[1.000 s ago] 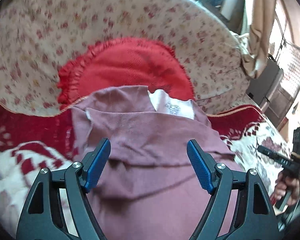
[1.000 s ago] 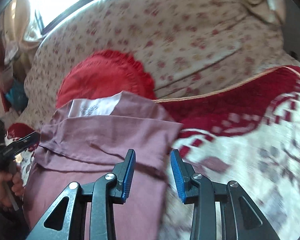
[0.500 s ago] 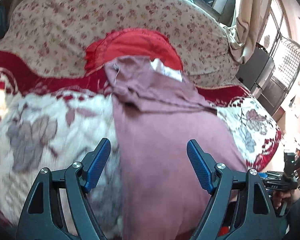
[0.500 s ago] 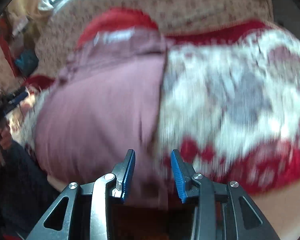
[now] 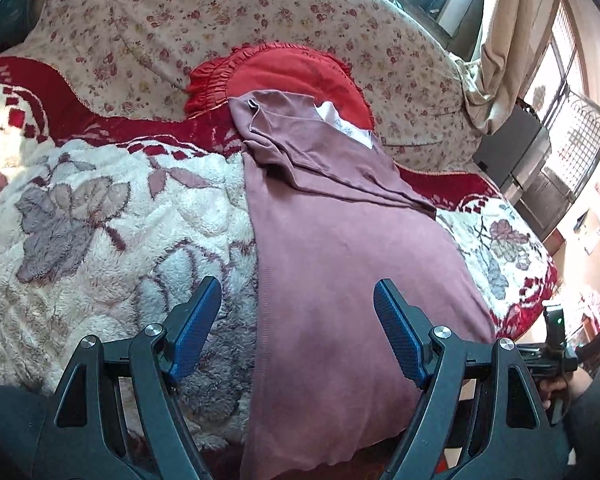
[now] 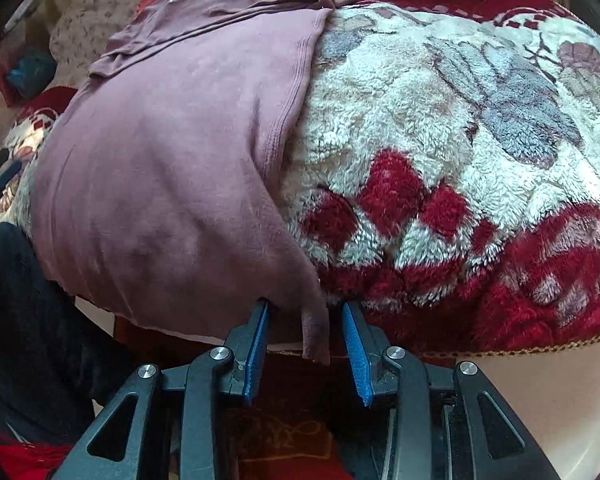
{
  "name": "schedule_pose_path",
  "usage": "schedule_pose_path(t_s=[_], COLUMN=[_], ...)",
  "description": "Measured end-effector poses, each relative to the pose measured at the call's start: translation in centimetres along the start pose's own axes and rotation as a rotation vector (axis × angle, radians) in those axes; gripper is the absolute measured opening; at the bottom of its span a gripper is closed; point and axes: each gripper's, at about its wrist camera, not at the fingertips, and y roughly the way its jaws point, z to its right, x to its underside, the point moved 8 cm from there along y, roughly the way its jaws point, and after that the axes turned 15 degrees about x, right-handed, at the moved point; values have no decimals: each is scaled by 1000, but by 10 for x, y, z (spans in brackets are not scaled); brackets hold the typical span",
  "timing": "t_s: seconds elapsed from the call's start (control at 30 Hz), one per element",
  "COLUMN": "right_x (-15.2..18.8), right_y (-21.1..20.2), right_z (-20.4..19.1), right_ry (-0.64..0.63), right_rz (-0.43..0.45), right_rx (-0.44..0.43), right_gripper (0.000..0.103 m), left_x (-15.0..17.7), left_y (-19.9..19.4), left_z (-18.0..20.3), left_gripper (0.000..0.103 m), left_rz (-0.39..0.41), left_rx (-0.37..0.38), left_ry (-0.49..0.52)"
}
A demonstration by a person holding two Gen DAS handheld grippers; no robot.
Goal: Fold small clothes
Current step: 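Move the right gripper to the shirt hem and grasp it, then grasp the hem with the left gripper while the right gripper holds it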
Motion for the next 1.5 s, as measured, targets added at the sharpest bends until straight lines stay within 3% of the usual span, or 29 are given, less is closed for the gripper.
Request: schedule_pose_path(t_s=[0.03, 0.07, 0.23, 0.37, 0.57, 0.9, 1.03, 1.1, 1.17, 1.27, 1.4, 1.5], right_x=[-1, -1, 0, -6, -18, -20, -23, -23, -23, -23, -22, -21], right_y=[-2, -2, -26, -49, -50, -43, -47, -47, -45, -47, -48, -47], right_z=[-1, -1, 0, 8, 14, 3, 9, 12, 13, 15, 17, 17], right_ry=[-2, 1, 33, 99, 124, 118, 134, 141, 147, 153, 161, 153], right_rz=[1, -1, 25, 93, 111, 116, 120, 121, 118, 126, 128, 125], right_rx=[-11, -18, -93, -188, -210, -218, -217, -217, -213, -215, -214, -210], right_gripper=[19, 6, 4, 4, 4, 4, 4, 4, 4, 4, 4, 4], left_x=[2, 6, 42, 85, 117, 123, 127, 131, 132, 133, 137, 133], left_y=[-1, -1, -15, -15, 8, 31, 33, 33, 32, 28, 19, 8], left_z=[1, 3, 11, 9, 11, -13, -8, -5, -10, -18, -26, -29], left_gripper=[79, 79, 79, 79, 79, 79, 78, 66, 51, 36, 27, 10], left_rz=[-17, -46, -195, -335, -507, -558, -588, -594, -583, -572, -584, -580], left_rx=[0, -3, -38, -58, -84, -198, -178, -99, -89, -93, -114, -122], left_ry=[1, 3, 3, -80, -101, -134, -106, -160, -196, -237, -240, -251])
